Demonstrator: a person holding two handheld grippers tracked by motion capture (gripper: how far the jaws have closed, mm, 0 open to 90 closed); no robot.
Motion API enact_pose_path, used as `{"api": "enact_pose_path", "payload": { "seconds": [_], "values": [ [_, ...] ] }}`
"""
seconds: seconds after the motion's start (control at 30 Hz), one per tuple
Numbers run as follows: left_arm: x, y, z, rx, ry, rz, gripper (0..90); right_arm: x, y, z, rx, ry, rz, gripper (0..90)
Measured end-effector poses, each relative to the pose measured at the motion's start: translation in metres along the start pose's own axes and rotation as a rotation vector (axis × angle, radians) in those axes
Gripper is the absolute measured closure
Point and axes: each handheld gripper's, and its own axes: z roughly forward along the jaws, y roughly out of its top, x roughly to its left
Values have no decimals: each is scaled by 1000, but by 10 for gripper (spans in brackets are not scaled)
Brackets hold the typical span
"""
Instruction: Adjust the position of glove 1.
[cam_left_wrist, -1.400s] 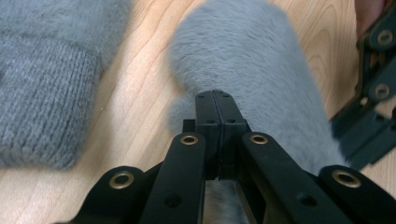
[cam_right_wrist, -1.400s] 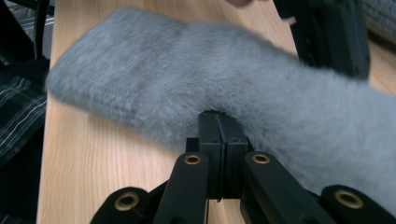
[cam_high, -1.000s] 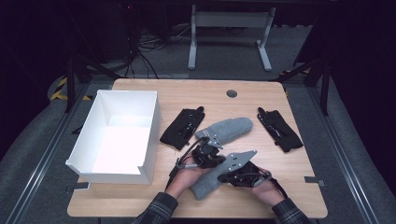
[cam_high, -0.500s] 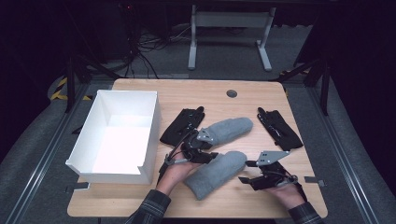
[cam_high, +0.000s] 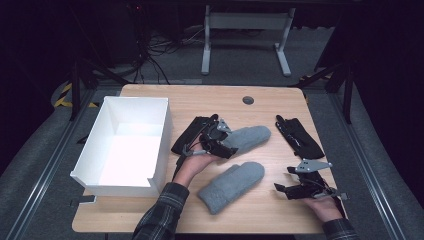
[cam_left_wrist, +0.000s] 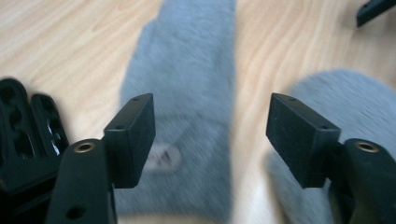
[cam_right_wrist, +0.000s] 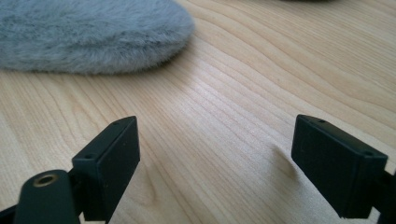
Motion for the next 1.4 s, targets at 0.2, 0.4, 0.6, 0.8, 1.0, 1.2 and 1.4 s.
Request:
{"api": "enact_pose_path", "payload": {
  "seconds": [0.2, 0.4, 0.6, 0.8, 1.0, 1.2, 1.4],
  "values": [
    [14, 15, 16, 0, -3, 43, 261, 1, -1, 3, 13, -3, -6, 155],
    [23, 19, 34, 22, -17, 35, 267, 0, -2, 5, 11, -3, -10, 149],
    [28, 15, 50, 57, -23, 2, 386, 1, -3, 6, 5, -16, -31, 147],
    [29, 11, 53, 89, -30, 21, 637, 1, -4, 7, -7, -16, -32, 147],
    [31, 12, 49, 75, -53, -19, 809, 1, -4, 7, -7, -16, -31, 147],
    [33, 13, 38, 43, -67, -74, 842, 1, -4, 7, -6, -17, -31, 147],
    [31, 14, 22, 20, -64, -107, 849, 1, -4, 7, -6, -17, -31, 147]
  ]
}}
